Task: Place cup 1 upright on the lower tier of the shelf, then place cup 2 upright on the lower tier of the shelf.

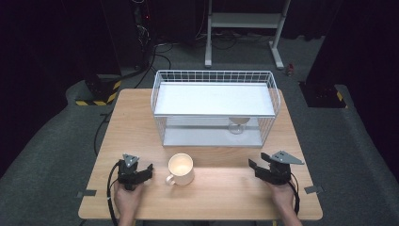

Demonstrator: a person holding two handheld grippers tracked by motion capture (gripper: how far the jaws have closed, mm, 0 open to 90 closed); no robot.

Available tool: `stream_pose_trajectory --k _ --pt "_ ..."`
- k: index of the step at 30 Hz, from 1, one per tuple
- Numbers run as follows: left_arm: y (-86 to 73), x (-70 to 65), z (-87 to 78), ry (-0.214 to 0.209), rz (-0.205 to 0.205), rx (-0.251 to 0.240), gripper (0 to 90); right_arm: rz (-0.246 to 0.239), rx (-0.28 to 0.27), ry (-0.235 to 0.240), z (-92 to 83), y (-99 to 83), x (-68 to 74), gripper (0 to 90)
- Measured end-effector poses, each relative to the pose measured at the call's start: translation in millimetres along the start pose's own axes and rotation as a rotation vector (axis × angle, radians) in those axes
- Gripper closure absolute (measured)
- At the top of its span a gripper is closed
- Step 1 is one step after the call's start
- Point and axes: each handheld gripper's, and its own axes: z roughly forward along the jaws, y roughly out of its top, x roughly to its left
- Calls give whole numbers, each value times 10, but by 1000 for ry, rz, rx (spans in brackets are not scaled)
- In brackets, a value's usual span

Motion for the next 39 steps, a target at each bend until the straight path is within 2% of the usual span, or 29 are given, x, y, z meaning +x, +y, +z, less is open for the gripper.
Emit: stream_pose_trajectory --k 4,10,19,21,26,29,32,36,37,39 --pt "0 0 0 0 0 0 244 -34 14 -22 -3 -51 10 360" --pt "-3 -5 -1 1 -6 -1 243 -24 42 -43 6 -167 -1 359" --pt "-8 -10 -1 5 -9 -6 243 -56 77 -74 28 -242 -28 353" --pt "-8 -11 -1 5 -9 -6 244 -70 91 -78 41 -254 -32 351" --pt "-11 -14 -9 4 -5 -2 243 -69 130 -88 71 -278 -54 326" --pt "-12 -12 -11 2 -10 -1 252 -80 207 -88 129 -263 -74 272" --pt "-9 -8 -4 -1 -8 -6 250 -89 212 -80 140 -257 -89 263" --pt "32 -10 44 -17 -4 10 177 -77 215 -87 146 -254 -105 250" --pt "44 -27 57 -13 -6 19 141 -78 215 -87 145 -255 -102 248" --pt "47 -37 61 -5 5 21 128 -70 215 -91 148 -253 -96 246"
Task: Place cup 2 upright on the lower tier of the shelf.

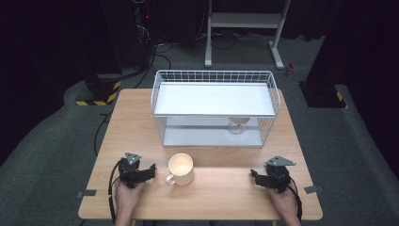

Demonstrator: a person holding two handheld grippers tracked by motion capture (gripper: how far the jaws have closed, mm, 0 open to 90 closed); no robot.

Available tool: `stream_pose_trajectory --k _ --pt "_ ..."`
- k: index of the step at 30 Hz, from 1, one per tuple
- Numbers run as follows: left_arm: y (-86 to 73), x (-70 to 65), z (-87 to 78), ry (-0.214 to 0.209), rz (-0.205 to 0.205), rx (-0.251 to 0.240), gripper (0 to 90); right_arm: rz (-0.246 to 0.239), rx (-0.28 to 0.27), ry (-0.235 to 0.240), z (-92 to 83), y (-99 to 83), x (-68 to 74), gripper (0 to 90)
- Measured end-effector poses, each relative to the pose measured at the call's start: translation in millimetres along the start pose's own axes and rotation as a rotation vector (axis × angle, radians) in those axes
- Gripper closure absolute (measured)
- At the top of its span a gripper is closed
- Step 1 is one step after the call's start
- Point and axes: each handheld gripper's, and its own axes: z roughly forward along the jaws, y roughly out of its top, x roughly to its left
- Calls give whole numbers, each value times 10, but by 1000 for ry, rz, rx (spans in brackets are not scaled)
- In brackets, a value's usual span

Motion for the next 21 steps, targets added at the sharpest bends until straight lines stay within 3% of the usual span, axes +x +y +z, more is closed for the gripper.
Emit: stream_pose_trajectory --k 7,12,15,19,21 --pt "-3 -8 -73 -33 49 12 132 2 0 -7 4 2 4 245" --pt "9 -14 -257 -127 3 -54 107 1 -1 -9 1 -2 6 245" --pt "-3 -61 -352 -152 23 -87 91 1 -1 -8 2 -2 5 244" --pt "-41 -106 -449 -198 13 -100 73 4 0 -9 0 -2 8 244" --pt "-59 -122 -486 -197 20 -106 71 4 0 -9 0 -2 8 244"
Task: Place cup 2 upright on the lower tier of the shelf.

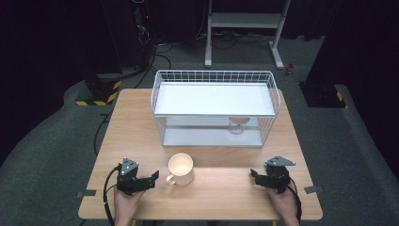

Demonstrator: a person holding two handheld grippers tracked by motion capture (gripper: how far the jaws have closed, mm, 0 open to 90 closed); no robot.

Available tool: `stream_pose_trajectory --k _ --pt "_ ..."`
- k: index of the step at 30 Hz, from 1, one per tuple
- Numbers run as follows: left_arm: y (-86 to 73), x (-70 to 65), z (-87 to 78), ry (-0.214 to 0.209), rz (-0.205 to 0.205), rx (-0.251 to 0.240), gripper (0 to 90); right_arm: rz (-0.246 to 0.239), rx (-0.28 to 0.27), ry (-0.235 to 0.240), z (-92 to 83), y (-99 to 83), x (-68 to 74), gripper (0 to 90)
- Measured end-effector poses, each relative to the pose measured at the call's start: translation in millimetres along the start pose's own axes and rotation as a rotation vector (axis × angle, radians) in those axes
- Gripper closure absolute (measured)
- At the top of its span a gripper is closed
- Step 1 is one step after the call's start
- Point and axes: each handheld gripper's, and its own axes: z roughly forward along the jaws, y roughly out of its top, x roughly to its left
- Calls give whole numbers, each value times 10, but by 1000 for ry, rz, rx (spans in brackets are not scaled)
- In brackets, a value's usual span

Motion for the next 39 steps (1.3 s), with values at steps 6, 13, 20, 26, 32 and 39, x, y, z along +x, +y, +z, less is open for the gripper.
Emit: stream_pose_trajectory --k 6,13,20,26,32,39 --pt "-66 -48 -76 -45 -22 -11 59 0 0 0 0 0 0 244" --pt "-63 -180 -179 -92 8 -39 44 -2 0 -1 0 0 -1 244" --pt "-21 -336 -229 -110 59 -40 37 -1 1 0 0 0 0 244" --pt "-27 -363 -202 -124 51 -32 27 -1 1 0 0 0 -1 243" --pt "-25 -460 -172 -110 90 -12 21 -4 -1 0 1 0 -3 243" --pt "0 -525 -108 -123 104 -2 9 0 0 -1 -1 -3 0 241"
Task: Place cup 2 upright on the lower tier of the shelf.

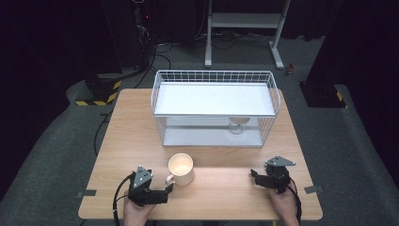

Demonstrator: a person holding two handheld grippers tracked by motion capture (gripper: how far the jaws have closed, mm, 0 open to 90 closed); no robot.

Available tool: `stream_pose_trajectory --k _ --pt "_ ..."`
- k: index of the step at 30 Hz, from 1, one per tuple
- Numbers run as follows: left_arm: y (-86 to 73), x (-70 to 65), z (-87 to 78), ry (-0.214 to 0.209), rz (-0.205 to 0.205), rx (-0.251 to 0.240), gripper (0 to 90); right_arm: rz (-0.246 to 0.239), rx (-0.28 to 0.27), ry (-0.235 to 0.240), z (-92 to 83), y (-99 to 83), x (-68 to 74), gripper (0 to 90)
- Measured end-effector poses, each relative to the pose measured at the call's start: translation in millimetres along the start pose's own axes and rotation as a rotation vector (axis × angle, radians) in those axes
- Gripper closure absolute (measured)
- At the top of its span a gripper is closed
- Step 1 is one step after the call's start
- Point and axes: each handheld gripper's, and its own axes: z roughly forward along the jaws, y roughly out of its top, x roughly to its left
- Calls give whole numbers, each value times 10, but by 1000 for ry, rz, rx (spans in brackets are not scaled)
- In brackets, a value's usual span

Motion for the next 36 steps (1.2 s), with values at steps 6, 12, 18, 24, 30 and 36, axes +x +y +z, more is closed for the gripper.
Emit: stream_pose_trajectory --k 6,12,18,24,30,36 --pt "26 -38 42 -10 3 -3 3 -1 -1 0 0 0 -1 241" --pt "75 -56 122 -18 -4 22 3 -1 -1 -1 1 0 -1 241" --pt "91 -93 173 11 16 31 4 2 2 0 -1 0 1 240" --pt "104 -115 266 -7 24 48 6 2 2 -1 -1 0 2 238" --pt "137 -130 332 2 31 49 14 2 2 -1 -1 0 2 238" --pt "162 -170 405 -6 43 57 15 2 3 -1 -1 -1 1 233"
